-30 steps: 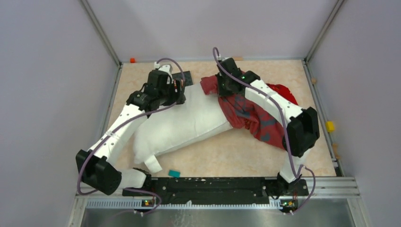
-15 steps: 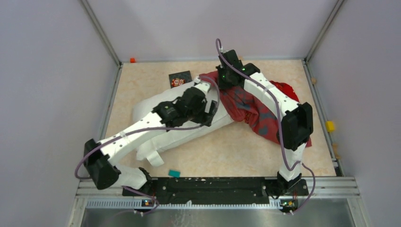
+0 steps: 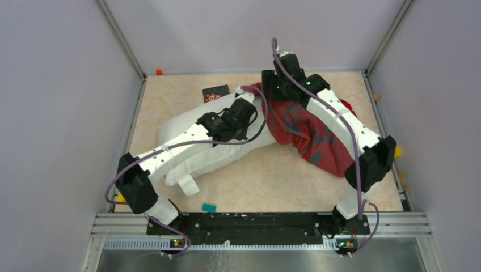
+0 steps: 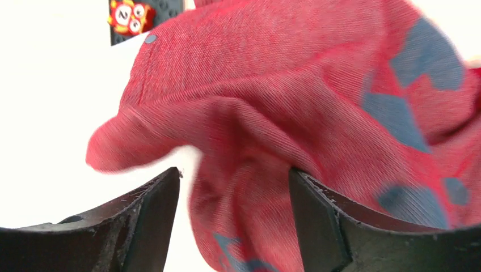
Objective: Put the pillow into the pillowcase
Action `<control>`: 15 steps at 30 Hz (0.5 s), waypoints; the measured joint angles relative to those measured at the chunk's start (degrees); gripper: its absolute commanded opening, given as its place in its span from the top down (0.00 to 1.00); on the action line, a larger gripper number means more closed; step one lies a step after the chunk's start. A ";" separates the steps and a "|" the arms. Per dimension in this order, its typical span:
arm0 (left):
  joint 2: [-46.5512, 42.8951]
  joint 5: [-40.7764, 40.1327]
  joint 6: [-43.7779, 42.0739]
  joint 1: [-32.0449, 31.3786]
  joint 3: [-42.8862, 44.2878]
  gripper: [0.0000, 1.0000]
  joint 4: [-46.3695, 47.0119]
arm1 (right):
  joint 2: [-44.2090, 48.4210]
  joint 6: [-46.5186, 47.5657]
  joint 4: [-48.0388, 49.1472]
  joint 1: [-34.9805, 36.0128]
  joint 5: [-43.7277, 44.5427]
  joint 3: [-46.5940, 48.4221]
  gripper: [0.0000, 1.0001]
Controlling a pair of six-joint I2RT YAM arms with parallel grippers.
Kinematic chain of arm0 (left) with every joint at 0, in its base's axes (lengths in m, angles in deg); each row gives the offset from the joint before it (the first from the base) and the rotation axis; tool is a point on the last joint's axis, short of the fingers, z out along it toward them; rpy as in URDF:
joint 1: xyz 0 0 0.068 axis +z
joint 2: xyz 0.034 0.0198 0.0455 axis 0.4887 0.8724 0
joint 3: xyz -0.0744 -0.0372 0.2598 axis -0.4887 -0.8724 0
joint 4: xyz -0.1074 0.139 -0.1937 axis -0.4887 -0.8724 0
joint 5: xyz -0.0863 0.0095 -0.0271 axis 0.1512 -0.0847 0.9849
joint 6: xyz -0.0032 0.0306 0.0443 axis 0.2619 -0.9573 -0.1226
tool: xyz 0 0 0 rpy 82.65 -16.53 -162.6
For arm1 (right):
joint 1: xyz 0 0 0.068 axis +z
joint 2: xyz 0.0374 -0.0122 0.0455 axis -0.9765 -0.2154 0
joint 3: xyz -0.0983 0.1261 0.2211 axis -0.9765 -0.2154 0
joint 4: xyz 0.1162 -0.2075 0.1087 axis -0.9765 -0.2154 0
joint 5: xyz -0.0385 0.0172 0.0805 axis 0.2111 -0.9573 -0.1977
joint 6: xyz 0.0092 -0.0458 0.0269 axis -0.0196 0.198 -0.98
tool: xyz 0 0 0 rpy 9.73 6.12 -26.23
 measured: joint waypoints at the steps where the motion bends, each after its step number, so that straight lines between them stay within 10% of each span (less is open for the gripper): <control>1: -0.59 0.98 0.11 1.01 0.22 1.00 -0.28 | 1.55 0.15 -0.28 0.22 0.63 0.02 0.29; 15: -3.74 20.20 2.95 15.87 6.05 1.00 -4.26 | 25.14 -0.76 -2.19 23.63 22.12 -10.54 0.47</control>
